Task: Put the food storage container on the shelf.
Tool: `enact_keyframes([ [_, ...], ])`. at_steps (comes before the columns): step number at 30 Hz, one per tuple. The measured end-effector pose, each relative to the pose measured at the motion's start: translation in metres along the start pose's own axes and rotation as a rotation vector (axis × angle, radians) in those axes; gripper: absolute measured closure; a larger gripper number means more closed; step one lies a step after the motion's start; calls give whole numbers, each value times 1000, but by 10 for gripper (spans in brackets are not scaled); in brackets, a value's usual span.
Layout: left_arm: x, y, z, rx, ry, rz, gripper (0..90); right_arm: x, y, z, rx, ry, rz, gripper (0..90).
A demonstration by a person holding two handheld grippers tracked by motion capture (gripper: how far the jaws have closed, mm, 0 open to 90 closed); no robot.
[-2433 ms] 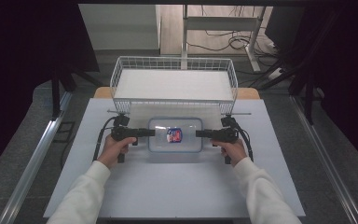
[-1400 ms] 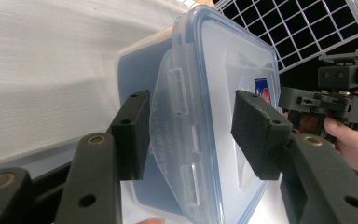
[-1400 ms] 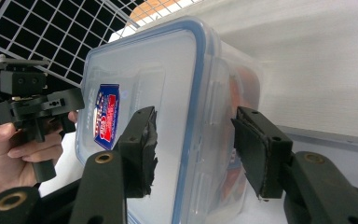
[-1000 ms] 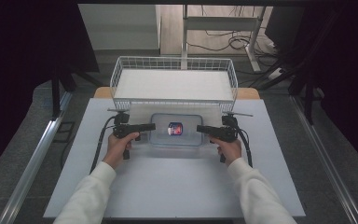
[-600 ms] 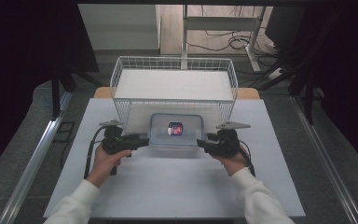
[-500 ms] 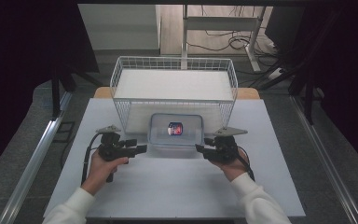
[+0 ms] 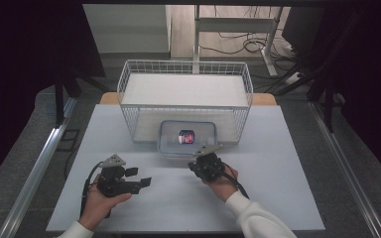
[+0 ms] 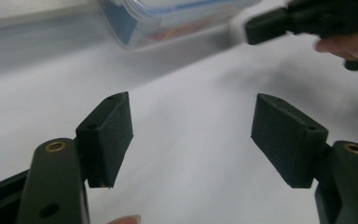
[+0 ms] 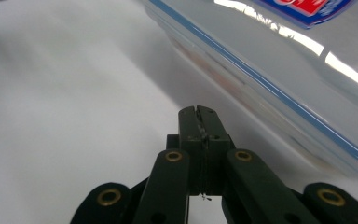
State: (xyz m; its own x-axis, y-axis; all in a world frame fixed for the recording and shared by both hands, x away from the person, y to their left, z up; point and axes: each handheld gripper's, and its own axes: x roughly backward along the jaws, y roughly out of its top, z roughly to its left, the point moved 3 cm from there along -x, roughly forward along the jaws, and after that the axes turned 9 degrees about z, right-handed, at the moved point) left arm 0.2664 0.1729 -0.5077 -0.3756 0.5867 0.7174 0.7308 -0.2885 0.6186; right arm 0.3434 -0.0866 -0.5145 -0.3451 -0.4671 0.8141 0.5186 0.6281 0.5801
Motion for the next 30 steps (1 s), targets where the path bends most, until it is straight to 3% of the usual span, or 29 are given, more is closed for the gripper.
enact_keyframes([
  [7, -5, 0, 1, -4, -28, 14, 279, -25, 12, -9, -26, -69, 21, 885],
  [9, -3, -1, 4, 5, -31, 9, 279, -30, 13, -11, -28, -64, 30, 885],
  [14, 0, 1, 5, 24, -45, -9, 282, -28, 17, -12, -18, -99, 12, 886],
  [19, -2, 2, 6, 24, -43, -1, 282, -27, 19, -20, -42, -91, -6, 886],
  [23, -2, 2, 9, 38, -40, -4, 283, -28, 23, -21, -38, -53, -24, 886],
  [30, 1, 2, 11, 45, -37, -14, 284, -31, 41, -25, -56, -85, -53, 886],
])
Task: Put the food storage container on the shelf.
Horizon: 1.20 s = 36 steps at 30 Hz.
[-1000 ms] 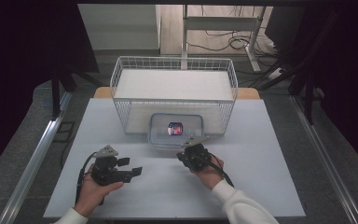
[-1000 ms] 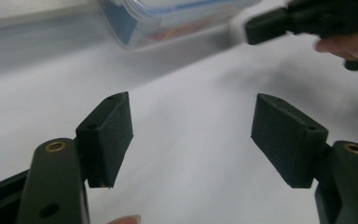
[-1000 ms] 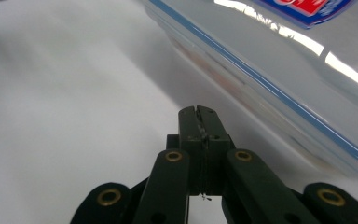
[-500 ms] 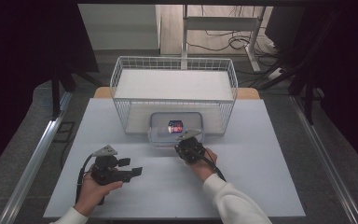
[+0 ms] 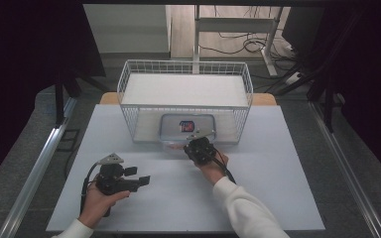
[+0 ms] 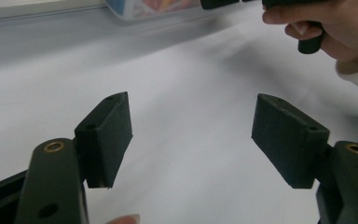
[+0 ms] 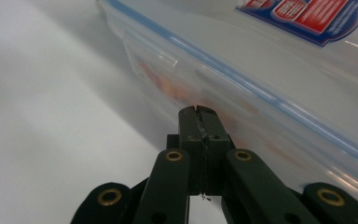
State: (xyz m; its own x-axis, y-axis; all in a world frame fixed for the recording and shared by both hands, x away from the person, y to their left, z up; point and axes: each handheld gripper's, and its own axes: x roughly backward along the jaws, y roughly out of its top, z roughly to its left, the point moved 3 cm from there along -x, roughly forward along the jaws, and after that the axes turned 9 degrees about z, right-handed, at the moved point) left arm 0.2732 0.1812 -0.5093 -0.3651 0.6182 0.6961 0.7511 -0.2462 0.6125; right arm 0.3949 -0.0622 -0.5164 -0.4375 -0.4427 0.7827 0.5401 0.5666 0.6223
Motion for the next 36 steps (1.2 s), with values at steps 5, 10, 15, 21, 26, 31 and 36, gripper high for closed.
enact_keyframes([
  [5, 1, -2, 1, -9, 6, 4, 284, -9, 11, -7, -35, -9, -11, 886],
  [10, 3, -2, 5, -3, 10, -1, 284, -18, 22, -19, -61, -29, -12, 886],
  [15, 2, -2, 5, -1, 10, 1, 284, -23, 29, -29, -92, -31, -18, 886],
  [21, 3, -2, 6, -1, 12, 1, 283, -26, 29, -31, -108, -26, -22, 886],
  [26, 3, -2, 6, -2, 13, -2, 283, -11, 20, -25, -70, -19, -14, 886],
  [31, 3, -3, 5, -4, 13, 1, 283, 25, -4, -21, -17, -19, 0, 886],
  [36, 2, -3, 4, -8, 16, 5, 283, 66, -39, -21, -37, 28, -7, 885],
])
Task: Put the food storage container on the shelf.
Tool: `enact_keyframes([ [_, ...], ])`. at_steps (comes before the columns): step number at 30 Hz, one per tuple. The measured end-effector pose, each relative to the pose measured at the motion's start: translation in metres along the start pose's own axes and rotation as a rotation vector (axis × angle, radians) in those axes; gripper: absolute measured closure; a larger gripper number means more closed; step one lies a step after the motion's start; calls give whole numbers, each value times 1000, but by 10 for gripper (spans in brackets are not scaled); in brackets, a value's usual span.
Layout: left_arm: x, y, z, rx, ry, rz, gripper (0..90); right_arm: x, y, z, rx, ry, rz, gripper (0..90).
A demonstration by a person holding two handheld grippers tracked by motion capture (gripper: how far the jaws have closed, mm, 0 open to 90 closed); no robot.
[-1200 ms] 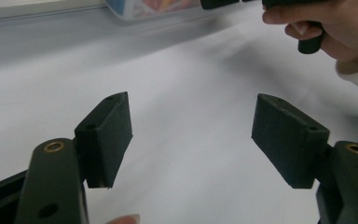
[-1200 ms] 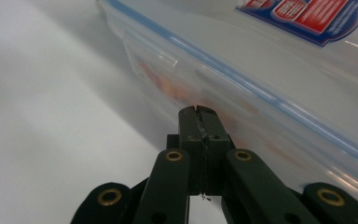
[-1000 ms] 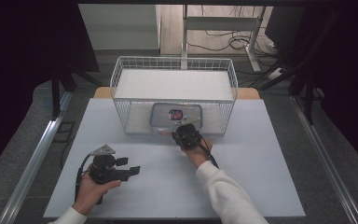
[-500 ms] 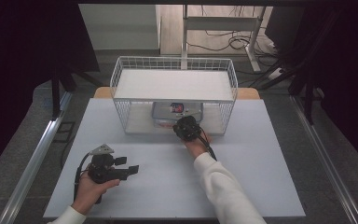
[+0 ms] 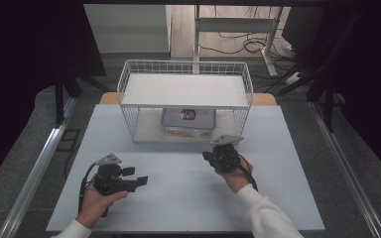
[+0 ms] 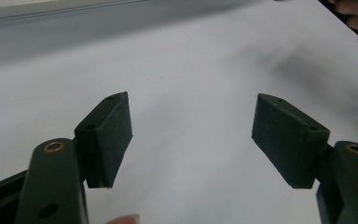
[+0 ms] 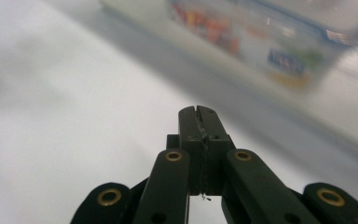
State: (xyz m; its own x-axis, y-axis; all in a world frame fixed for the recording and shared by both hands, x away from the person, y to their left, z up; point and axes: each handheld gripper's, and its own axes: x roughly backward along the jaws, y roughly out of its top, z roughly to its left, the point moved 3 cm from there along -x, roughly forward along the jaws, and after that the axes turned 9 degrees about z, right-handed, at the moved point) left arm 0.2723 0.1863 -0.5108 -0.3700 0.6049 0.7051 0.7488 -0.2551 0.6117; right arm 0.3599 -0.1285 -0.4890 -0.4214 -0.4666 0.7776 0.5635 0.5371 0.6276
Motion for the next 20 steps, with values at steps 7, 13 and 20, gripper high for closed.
enact_keyframes([
  [7, -1, 0, 0, -6, 11, 2, 283, 36, -41, -3, 5, 45, -28, 883],
  [13, 2, -2, 0, -21, 20, -3, 281, 48, -45, -8, -30, 71, -74, 440],
  [20, -1, -1, -1, -34, 19, 4, 275, 51, -47, -7, -14, 110, -86, 313],
])
